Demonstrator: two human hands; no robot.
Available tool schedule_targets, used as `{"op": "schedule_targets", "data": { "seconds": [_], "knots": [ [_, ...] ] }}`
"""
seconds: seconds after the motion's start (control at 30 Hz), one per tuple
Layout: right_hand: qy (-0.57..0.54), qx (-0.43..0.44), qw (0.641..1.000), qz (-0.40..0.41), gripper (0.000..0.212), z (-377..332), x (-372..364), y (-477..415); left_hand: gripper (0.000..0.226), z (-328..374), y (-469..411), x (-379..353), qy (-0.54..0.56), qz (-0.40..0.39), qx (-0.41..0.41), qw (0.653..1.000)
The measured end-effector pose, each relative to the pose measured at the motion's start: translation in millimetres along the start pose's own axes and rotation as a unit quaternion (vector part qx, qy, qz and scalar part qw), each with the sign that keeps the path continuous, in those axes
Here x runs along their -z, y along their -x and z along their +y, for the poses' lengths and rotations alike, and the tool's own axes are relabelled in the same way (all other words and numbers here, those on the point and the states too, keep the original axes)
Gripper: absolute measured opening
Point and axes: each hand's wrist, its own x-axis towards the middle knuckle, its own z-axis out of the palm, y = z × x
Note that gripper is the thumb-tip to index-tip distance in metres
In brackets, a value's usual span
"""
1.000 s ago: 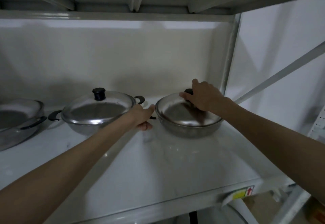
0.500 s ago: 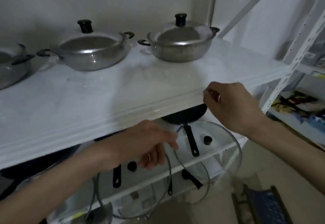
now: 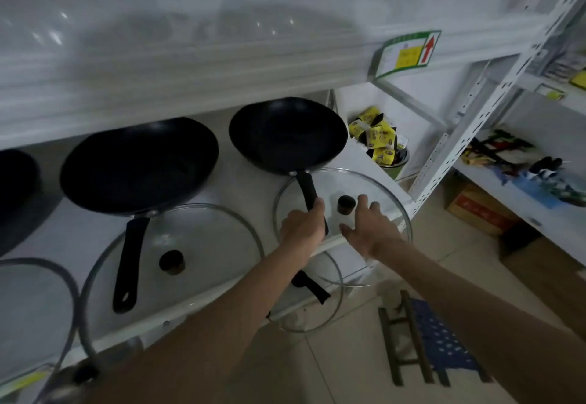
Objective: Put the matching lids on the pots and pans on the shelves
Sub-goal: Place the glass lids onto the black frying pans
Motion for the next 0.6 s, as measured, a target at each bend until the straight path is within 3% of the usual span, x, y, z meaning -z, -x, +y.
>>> {"op": "schedule_targets", "data": {
  "seconds": [0.07, 0.17, 0.27, 0.4, 0.47, 0.6],
  "knots": [
    [-0.022, -0.006, 1.0, -0.011, 0.057, -5, -7, -20, 0.061, -1, -17, -14, 0.078, -0.05, 0.033, 0.995],
    [-0.04, -0.012, 0.999, -0.013, 0.046, -9, -18, -44, 0.042, 0, -28, -21, 0.274, -0.123, 0.11, 0.947],
    [-0.022, -0.017, 1.0, 0.011, 0.037, -6, -24, -62, 0.028, -2, -35, -26, 0.263, -0.103, 0.101, 0.954],
    [0.001, 0.039, 0.999, 0.018, 0.026, 1, -24, -71, 0.033, -7, -43, -14, 0.215, -0.071, 0.109, 0.968],
    [0.01, 0.059, 0.998, 0.013, 0.026, 6, -21, -68, 0.024, -10, -47, 3, 0.2, -0.07, 0.105, 0.972],
    [-0.015, 0.053, 0.998, -0.011, 0.025, 30, -16, -52, 0.025, -13, -63, 51, 0.151, -0.079, 0.087, 0.981]
  ]
}}
